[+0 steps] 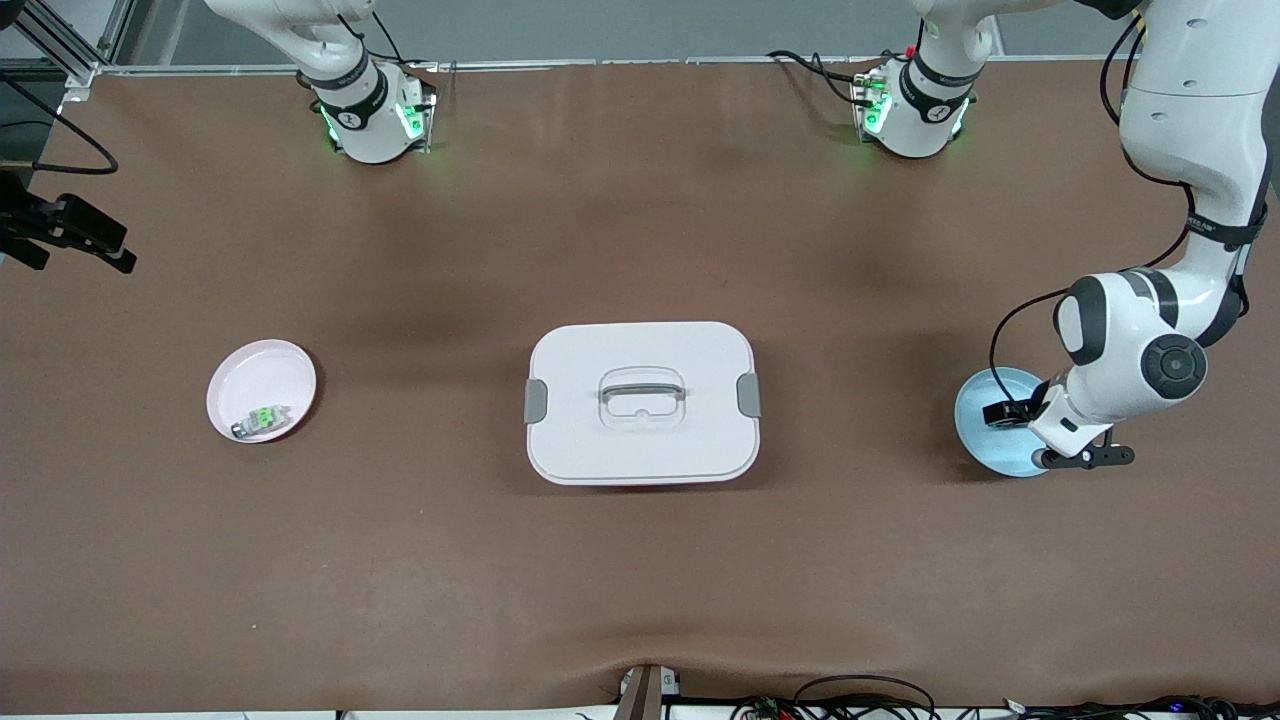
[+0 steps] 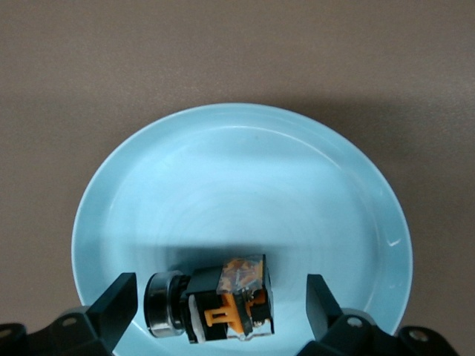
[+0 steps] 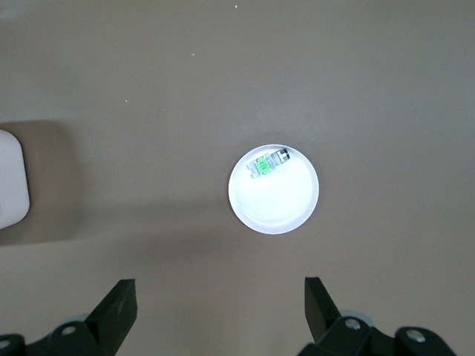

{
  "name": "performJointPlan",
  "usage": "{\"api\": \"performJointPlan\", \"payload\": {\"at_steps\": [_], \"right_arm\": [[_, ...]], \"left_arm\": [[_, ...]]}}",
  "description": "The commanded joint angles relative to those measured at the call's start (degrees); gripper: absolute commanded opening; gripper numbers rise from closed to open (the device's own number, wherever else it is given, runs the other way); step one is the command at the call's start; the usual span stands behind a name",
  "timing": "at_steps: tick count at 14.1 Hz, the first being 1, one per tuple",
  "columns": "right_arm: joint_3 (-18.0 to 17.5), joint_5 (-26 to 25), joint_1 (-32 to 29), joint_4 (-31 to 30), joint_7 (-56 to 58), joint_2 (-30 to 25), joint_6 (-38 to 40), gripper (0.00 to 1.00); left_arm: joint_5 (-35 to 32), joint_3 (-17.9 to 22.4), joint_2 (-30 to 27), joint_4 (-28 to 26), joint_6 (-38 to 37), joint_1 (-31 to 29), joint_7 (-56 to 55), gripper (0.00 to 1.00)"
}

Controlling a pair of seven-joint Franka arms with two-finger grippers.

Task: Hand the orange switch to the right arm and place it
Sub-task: 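Close the left gripper on the black-and-orange switch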

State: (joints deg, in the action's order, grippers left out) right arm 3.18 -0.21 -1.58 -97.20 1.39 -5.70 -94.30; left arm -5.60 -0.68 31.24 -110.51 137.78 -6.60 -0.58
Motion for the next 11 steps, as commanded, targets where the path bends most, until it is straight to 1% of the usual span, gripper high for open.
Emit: {"api": "performJointPlan", "payload": {"at_steps": [1,11], "right_arm": [[0.2,-0.8,0.3,0.7,0.4,0.0,0.6,1.00],[0.2,-0.9,0.3,0.7,0.4,0.0,0.6,1.00]], "left_arm": [[-1.4,-0.1,-0.6,-0.4,0.6,-0.4,-0.3,1.00],[-1.4,-0.1,-0.3,-0.6,0.6,-1.0,-3.3,1.00]]}}
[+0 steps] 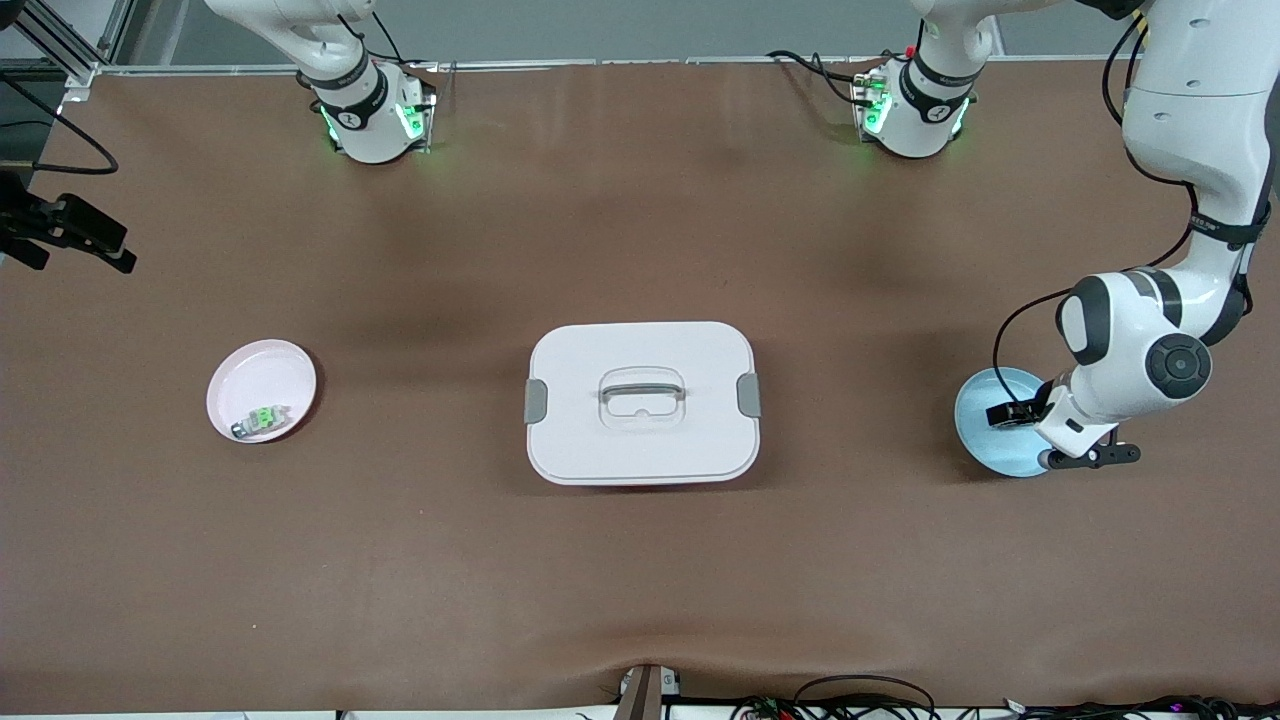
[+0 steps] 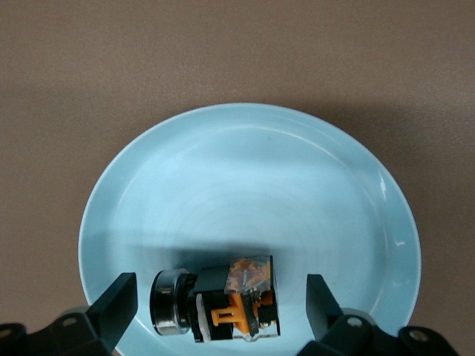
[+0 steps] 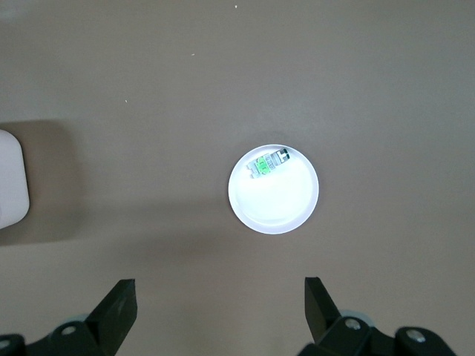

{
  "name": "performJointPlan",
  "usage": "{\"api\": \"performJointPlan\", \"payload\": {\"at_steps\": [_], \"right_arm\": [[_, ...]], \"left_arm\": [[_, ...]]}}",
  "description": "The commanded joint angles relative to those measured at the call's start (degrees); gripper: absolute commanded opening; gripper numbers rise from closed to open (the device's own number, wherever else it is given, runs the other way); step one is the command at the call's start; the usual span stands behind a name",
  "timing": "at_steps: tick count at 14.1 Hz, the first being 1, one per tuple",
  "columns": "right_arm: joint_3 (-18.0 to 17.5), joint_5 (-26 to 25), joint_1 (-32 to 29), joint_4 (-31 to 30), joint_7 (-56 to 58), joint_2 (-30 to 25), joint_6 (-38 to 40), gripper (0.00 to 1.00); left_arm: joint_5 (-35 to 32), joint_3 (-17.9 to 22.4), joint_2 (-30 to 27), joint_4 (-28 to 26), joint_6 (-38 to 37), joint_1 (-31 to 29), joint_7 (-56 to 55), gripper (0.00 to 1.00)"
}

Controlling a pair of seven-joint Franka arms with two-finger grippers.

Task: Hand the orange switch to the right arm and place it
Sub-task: 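Close the left gripper on the black-and-orange switch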

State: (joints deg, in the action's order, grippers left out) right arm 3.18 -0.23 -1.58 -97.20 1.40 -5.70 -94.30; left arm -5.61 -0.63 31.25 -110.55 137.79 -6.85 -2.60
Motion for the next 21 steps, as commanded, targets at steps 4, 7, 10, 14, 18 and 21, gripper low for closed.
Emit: {"api": "performJointPlan", "payload": {"at_steps": [4,7,10,14,18,21], "right_arm": [[0.2,-0.9,0.3,0.7,0.4,0.0,0.6,1.00],[0.2,-1.0,0.3,0.7,0.4,0.0,0.6,1.00],[0.2,-1.0,0.3,0.7,0.4,0.0,0.6,1.00],[0.2,-1.0,0.3,0.7,0.4,0.0,0.6,1.00],[0.2,-1.0,0.3,0.7,0.4,0.0,0.6,1.00],[0.2,-1.0,0.3,0.7,0.4,0.0,0.6,1.00]], "left_arm": [[-1.4,-0.2,0.3,-0.5,0.6,-1.1,-1.5,1.00],[-1.4,-0.2,0.4,-0.5,0.6,-1.1,-2.6,1.00],[-1.4,-0.2,0.7,-0.5,0.6,-1.0,-4.1,1.00],[-1.4,-0.3,0.6,-1.2,0.5,-1.1,-4.3,1.00],[-1.3,-0.4,0.7,-1.2,0.4,-1.0,-5.3,1.00],[-1.3,-0.4,0.7,-1.2,0.4,-1.0,-5.4,1.00]]}}
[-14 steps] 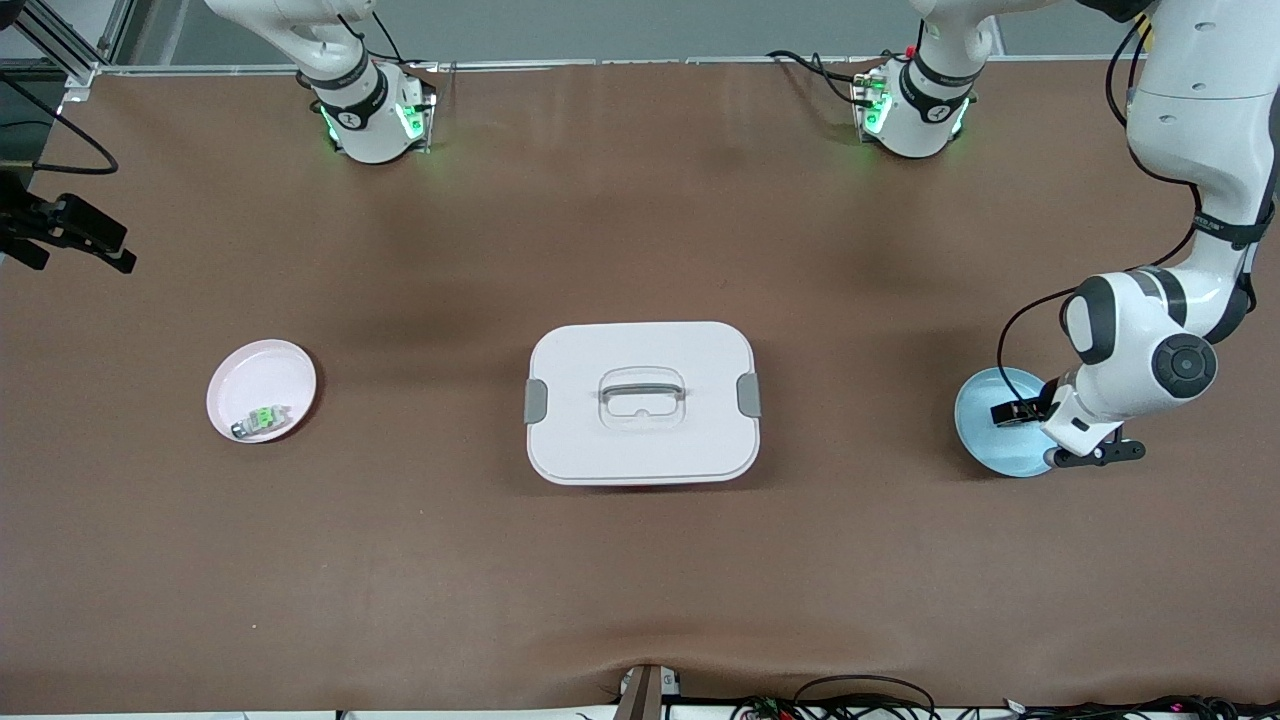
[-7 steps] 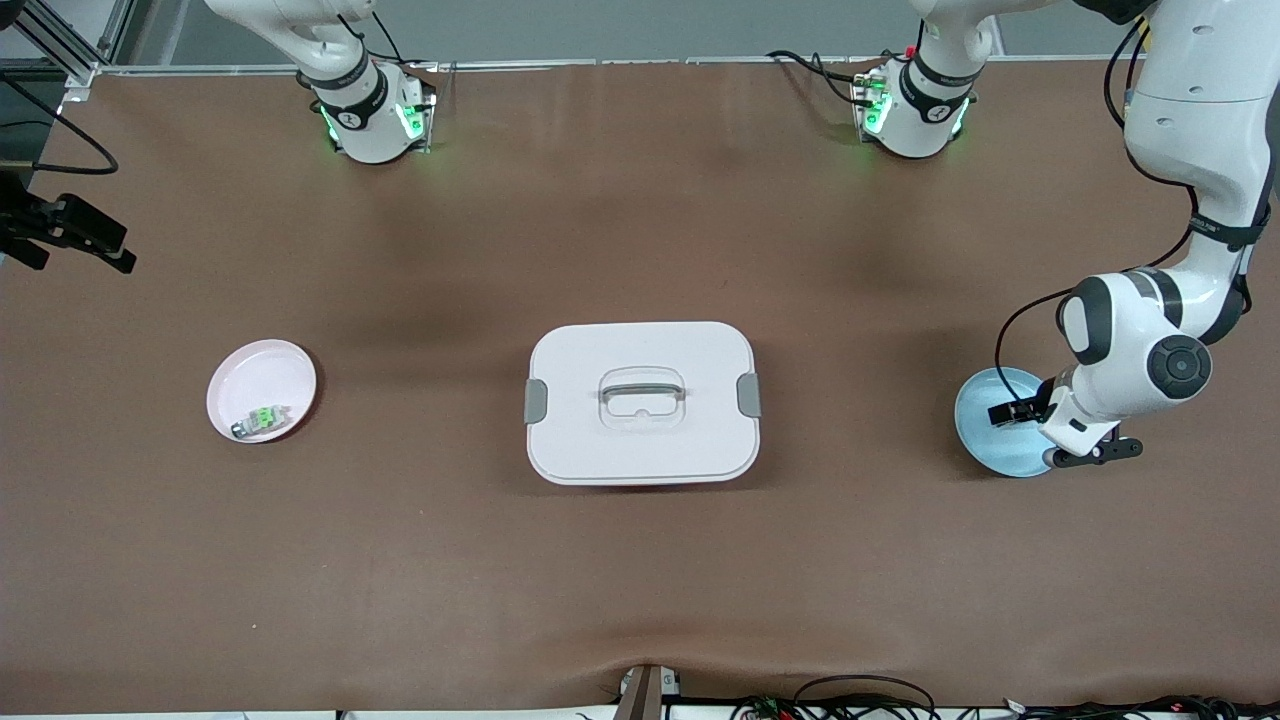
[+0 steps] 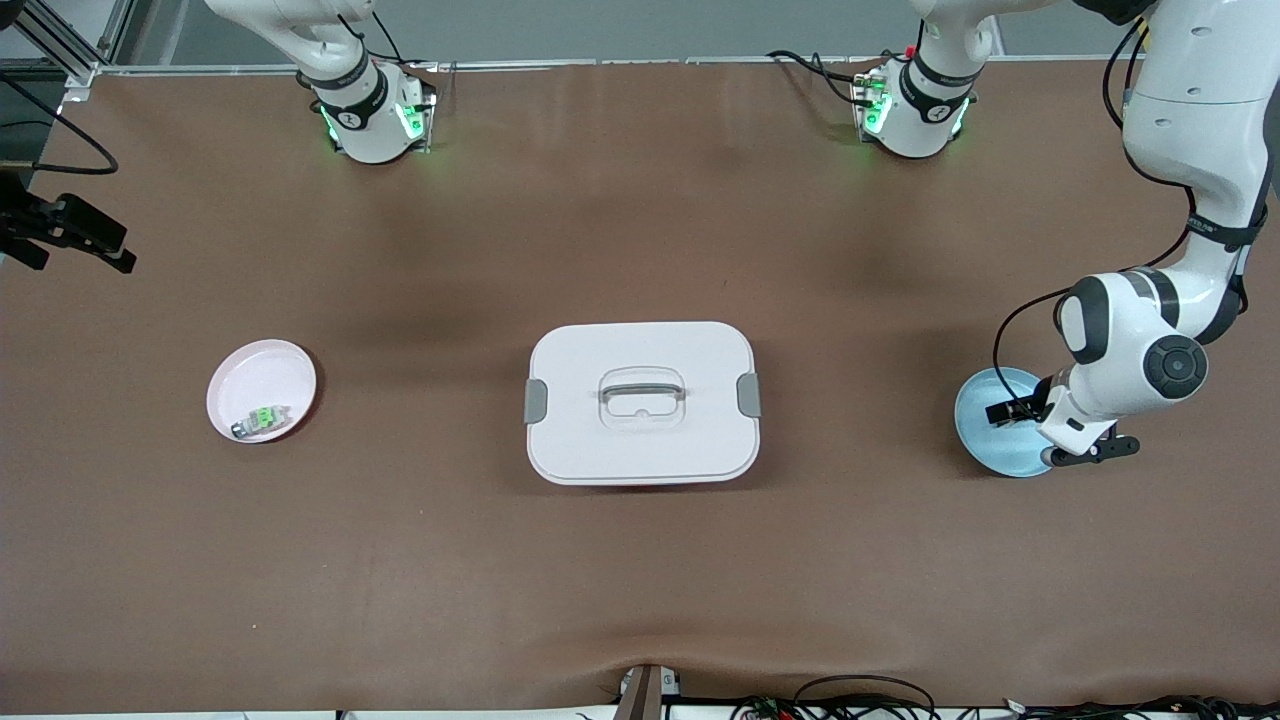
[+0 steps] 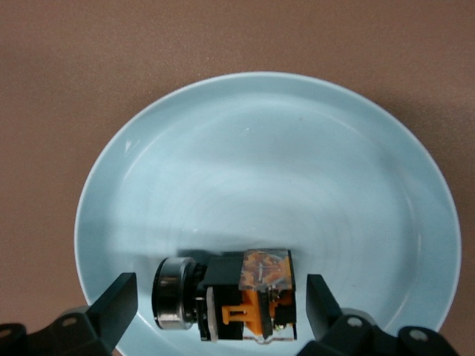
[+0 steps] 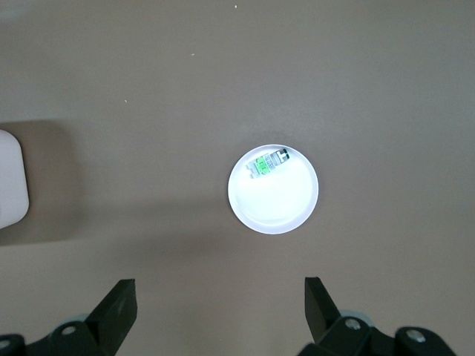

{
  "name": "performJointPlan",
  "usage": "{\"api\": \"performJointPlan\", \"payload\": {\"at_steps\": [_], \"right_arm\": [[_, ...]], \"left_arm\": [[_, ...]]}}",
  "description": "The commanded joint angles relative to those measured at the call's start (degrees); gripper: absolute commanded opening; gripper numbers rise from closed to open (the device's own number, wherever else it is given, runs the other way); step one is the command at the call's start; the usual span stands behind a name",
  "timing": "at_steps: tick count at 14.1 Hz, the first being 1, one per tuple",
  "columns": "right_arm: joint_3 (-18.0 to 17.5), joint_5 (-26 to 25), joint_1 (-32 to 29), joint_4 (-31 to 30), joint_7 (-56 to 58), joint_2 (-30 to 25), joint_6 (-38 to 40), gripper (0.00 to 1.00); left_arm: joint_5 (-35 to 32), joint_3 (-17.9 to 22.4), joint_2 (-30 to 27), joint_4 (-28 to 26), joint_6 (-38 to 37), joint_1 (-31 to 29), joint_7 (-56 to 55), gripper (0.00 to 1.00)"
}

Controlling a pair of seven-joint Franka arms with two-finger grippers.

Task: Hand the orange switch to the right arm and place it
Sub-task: 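Close the left gripper on the black-and-orange switch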

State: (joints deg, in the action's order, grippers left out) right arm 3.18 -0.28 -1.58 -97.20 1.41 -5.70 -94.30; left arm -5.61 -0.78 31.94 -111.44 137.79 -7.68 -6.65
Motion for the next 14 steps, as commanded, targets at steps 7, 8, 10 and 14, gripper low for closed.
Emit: {"api": "performJointPlan", "payload": {"at_steps": [7,8,10,14], "right_arm": [[0.2,-1.0,0.1,0.8,0.4,0.0,0.6,1.00],[0.2,-1.0,0.2,0.8,0.4,0.0,0.6,1.00],[0.2,-1.0,0.2,0.8,0.4,0.0,0.6,1.00],[0.2,-1.0,0.4,0.7,0.2,0.0,0.6,1.00]], "left_arm": [[-1.3,-0.4,0.3,-0.3,0.4,-0.1,-1.4,0.66],[-1.3,-0.4,0.3,-0.3,0.4,0.0,-1.4,0.50],[-1.3,-0.4,0.2,-0.2,0.3,0.2,-1.4,0.23],[-1.2,-0.9,-0.4,0.2,0.1,0.4,-4.9,0.00]]}}
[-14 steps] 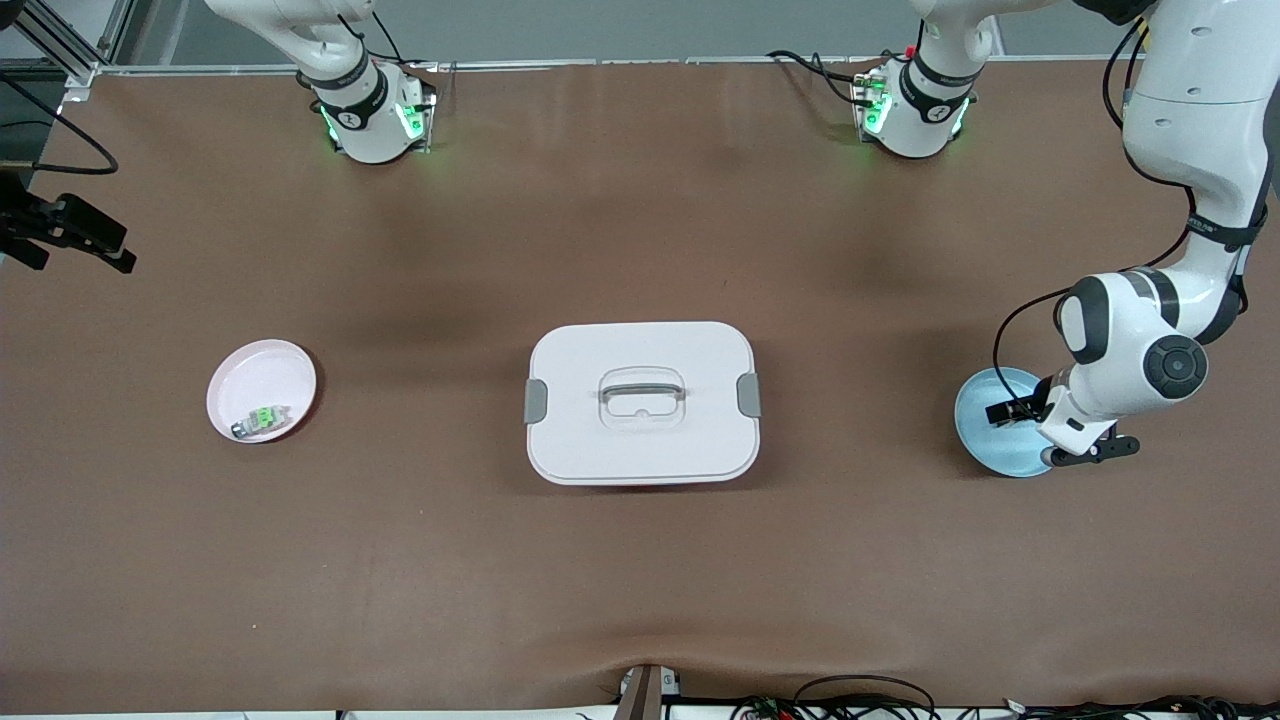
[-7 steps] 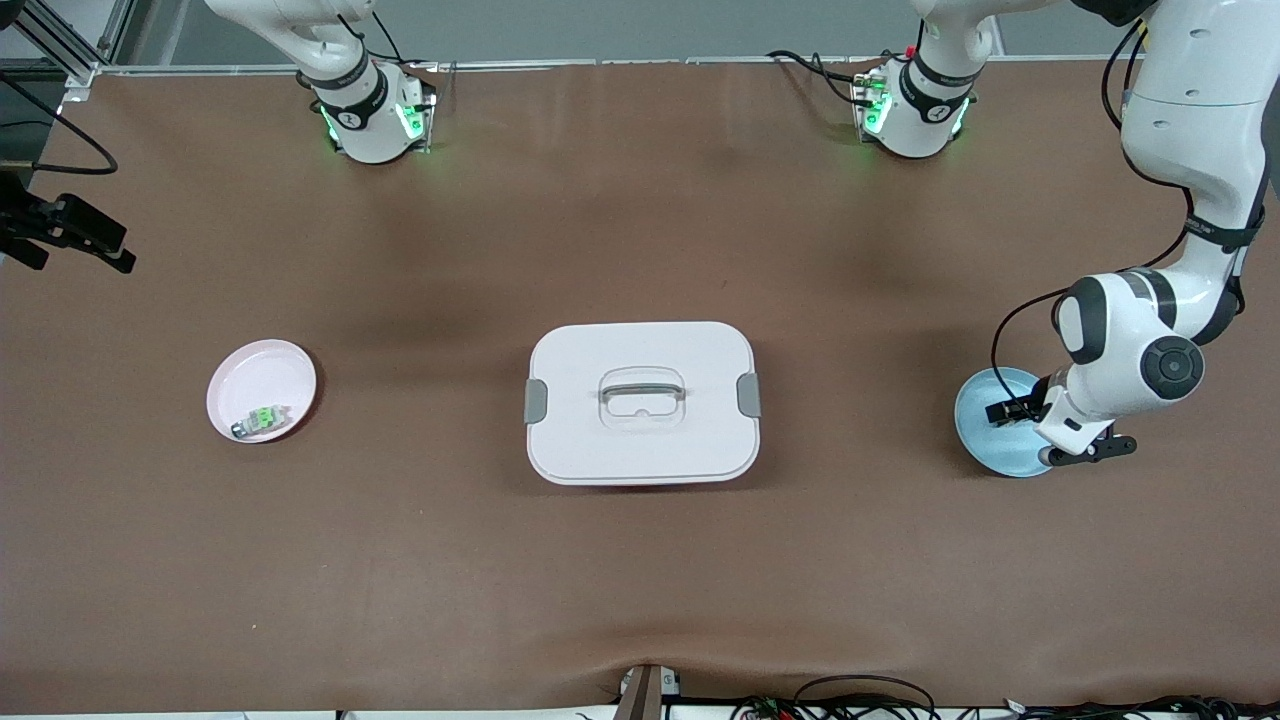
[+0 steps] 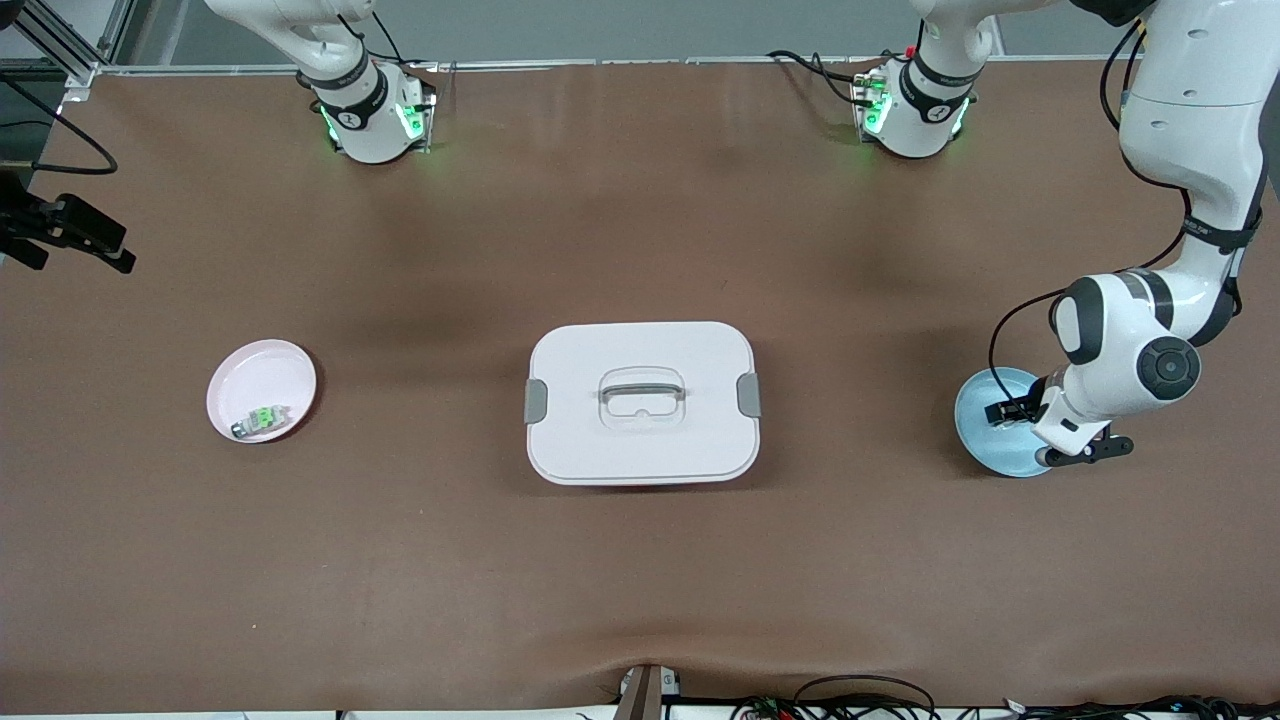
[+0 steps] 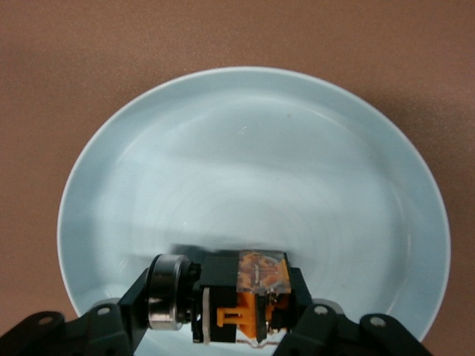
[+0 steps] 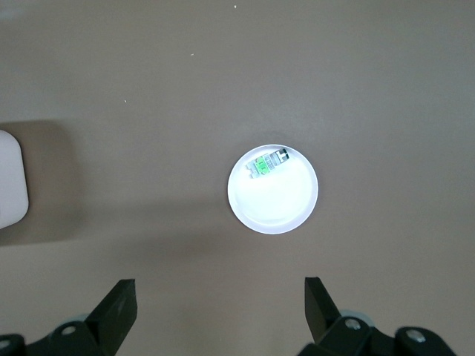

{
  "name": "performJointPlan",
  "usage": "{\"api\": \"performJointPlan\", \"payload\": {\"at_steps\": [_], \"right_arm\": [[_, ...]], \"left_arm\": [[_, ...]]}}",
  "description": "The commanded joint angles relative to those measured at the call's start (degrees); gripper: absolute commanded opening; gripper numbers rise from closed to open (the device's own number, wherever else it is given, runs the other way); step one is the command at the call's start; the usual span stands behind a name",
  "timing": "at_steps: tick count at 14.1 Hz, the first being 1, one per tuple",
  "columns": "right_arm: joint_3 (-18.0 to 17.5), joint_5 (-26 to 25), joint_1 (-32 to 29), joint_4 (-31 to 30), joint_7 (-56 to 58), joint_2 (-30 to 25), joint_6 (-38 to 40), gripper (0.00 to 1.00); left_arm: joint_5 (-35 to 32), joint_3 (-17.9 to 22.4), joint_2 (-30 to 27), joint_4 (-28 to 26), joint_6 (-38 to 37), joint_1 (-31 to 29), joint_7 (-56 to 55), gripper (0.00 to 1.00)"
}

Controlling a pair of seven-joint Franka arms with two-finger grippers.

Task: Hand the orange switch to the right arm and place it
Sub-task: 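Close the left gripper on the black-and-orange switch, then lift the switch with the left gripper while the right gripper rises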

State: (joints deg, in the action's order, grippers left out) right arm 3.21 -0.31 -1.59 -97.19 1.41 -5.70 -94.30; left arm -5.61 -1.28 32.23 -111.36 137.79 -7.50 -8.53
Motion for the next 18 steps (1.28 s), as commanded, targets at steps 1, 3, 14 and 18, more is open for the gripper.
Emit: {"api": "performJointPlan", "payload": {"at_steps": [1,3,14,18], "right_arm": [[0.1,-0.9,0.4,0.7,0.1,0.0,0.6,1.00],[0.0,-0.9,0.4,0.6,0.3,0.1,0.6,1.00],[-0.4,0.2,11.4,3.3,-3.8,0.7,11.9,1.00],[-0.6,6.1,20.0,3.1,-17.8,0.5,12.2,1.00]], "left_arm": [[-1.2,-1.0,-1.0,0.3,-0.1,0.2,-4.4,0.00],[-1.2,-2.1,-2.4,0.4,-0.1,0.2,-6.0,0.00],[18.5,-12.0,-16.0,4.4,-19.6,-0.7,-15.9,0.00],[18.6,-22.2,-17.6,12.5,-29.6,-0.7,-37.0,0.00]]}}
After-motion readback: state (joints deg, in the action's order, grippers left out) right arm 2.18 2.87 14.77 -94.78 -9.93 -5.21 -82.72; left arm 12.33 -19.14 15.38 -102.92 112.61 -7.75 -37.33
